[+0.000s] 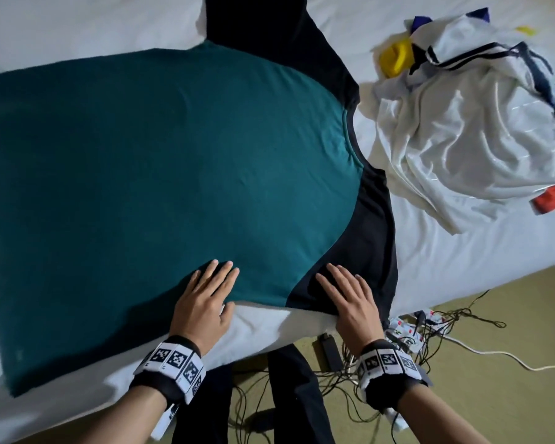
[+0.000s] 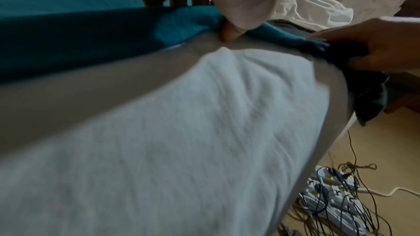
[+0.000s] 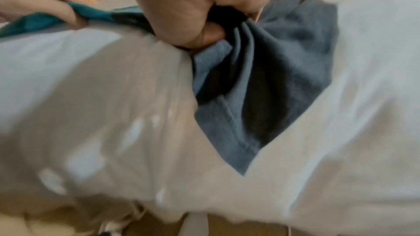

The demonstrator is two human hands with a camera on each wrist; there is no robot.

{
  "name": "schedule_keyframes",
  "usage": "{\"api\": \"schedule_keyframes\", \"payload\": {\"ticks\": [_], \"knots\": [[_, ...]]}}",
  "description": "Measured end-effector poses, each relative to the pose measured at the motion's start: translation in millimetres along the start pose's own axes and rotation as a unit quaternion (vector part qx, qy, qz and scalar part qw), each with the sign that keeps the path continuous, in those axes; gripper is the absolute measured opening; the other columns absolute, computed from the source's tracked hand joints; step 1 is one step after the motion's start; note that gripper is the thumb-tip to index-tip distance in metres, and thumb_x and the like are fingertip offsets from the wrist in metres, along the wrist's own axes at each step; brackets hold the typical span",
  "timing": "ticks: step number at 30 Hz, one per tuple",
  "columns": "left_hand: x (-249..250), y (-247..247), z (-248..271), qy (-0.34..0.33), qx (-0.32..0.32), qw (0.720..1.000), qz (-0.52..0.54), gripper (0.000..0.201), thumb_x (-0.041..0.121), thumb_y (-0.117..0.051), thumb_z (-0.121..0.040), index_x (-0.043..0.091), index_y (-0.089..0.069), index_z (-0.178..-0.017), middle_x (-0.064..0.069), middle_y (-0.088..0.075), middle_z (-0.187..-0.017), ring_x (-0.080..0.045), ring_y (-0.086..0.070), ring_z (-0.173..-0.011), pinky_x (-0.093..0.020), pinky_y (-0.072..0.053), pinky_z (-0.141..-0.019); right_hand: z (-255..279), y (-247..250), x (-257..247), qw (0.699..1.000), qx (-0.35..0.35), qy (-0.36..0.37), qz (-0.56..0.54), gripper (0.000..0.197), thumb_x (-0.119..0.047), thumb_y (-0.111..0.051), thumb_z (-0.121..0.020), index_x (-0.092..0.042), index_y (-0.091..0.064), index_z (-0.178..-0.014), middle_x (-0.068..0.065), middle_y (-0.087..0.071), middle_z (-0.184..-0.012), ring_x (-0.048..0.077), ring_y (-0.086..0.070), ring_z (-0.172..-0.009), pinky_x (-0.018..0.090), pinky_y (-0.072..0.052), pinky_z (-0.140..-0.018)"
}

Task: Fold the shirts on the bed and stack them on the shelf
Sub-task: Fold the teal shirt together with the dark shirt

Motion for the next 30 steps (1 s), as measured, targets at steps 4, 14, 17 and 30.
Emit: {"api": "schedule_keyframes", "payload": {"ticks": [4, 14, 17, 30], "knots": [[-8, 41, -20, -0.012, 0.099, 0.994, 0.055, 0.028, 0.023, -0.054, -0.082, 0.015, -0.079, -0.091, 0.001, -0.076, -0.090, -0.019, -0.072, -0.082, -0.025, -0.049, -0.079, -38, 66, 19, 0.989, 0.109, -0.066, -0.070, 0.028, -0.017, -0.050, -0.066, -0.020, -0.069, -0.086, -0.004, -0.067, -0.082, 0.026, -0.064, -0.073, 0.031, -0.051, -0.058], [-65, 67, -114, 0.121, 0.050, 0.988, 0.079, 0.032, 0.047, -0.062, -0.078, 0.021, -0.076, -0.089, -0.003, -0.074, -0.077, -0.026, -0.067, -0.062, -0.031, -0.053, -0.062, -200, 114, 0, 0.998, 0.006, -0.066, 0.006, 0.026, -0.029, -0.046, -0.074, -0.021, -0.069, -0.085, 0.002, -0.071, -0.087, 0.032, -0.064, -0.084, 0.035, -0.043, -0.075], [-77, 60, -130, 0.153, 0.026, 0.985, 0.076, 0.021, 0.041, -0.068, -0.085, 0.022, -0.074, -0.093, -0.006, -0.073, -0.078, -0.031, -0.067, -0.071, -0.035, -0.051, -0.064, -225, 99, -7, 0.996, -0.041, -0.067, 0.033, 0.021, -0.025, -0.048, -0.083, -0.019, -0.067, -0.090, 0.004, -0.070, -0.098, 0.031, -0.062, -0.093, 0.038, -0.036, -0.088], [-98, 51, -135, 0.169, 0.079, 0.976, 0.109, 0.024, 0.033, -0.068, -0.082, 0.015, -0.072, -0.098, -0.006, -0.072, -0.086, -0.032, -0.066, -0.081, -0.039, -0.053, -0.075, -232, 65, -20, 0.994, -0.017, -0.103, 0.034, 0.061, -0.021, -0.056, -0.079, -0.021, -0.045, -0.139, 0.008, -0.038, -0.145, 0.034, -0.030, -0.137, 0.068, -0.006, -0.110]]}}
Point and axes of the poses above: each hand's wrist, its own z-axis away from the middle knuckle, its own y-axis out of the back of the hand, x = y × z, the point moved 8 cm from there along -z, towards the middle knuckle
